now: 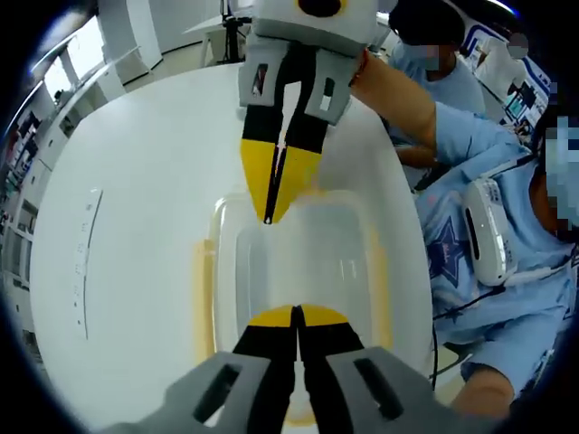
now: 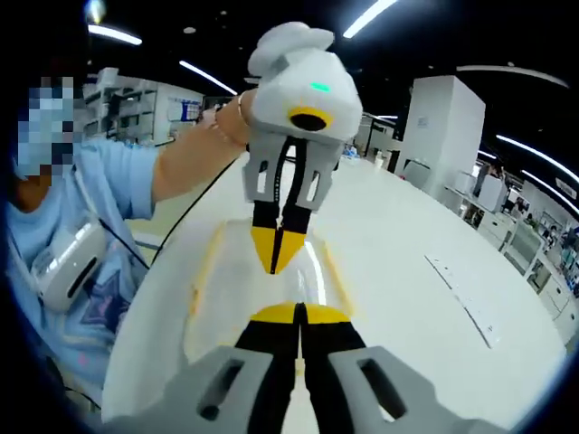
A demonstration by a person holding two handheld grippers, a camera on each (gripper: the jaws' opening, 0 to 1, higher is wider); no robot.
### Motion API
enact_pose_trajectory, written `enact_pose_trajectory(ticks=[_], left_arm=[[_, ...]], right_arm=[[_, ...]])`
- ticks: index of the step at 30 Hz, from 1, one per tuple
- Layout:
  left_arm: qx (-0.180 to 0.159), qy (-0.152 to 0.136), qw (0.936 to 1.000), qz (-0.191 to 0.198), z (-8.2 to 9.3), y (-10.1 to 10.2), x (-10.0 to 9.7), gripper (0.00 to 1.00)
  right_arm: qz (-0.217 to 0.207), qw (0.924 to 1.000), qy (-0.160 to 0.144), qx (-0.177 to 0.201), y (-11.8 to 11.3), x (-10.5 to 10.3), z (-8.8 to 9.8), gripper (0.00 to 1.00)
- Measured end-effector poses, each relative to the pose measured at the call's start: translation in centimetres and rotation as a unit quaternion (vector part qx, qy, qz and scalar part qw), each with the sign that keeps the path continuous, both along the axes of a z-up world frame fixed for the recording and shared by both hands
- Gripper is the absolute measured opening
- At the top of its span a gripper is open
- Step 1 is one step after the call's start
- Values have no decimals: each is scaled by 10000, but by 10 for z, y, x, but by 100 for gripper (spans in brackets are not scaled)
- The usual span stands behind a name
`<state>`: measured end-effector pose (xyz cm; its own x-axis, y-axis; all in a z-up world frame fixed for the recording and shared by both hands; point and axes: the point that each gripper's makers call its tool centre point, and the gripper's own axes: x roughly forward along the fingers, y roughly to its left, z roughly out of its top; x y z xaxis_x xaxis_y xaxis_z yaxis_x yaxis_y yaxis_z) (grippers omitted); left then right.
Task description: Snap each plastic latch of the storage box into its locked position after aligning the lid with the box until every specified latch is closed and the lid sits flush.
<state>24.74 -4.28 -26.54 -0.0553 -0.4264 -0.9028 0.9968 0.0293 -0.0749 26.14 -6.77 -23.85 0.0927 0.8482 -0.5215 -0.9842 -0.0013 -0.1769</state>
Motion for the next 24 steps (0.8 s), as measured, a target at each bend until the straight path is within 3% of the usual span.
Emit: enact_pose_trajectory(ticks=[8, 14, 18, 24], left_arm=[[-310, 11, 9995, -31, 3, -3, 1, 0], [-617, -53, 9980, -133, 5, -5, 1, 0], [-891, -57, 9959, -157, 6, -4, 2, 0], [-1449, -56, 9894, 98, 9, 18, 9, 0]], right_arm=[[256, 9986, 3, -473, 15, -12, -14, 0], [296, 9981, 54, -543, 11, -14, -19, 0], [493, 9956, -422, -673, 11, -15, -20, 0], [589, 9932, -513, -862, 11, -18, -19, 0]])
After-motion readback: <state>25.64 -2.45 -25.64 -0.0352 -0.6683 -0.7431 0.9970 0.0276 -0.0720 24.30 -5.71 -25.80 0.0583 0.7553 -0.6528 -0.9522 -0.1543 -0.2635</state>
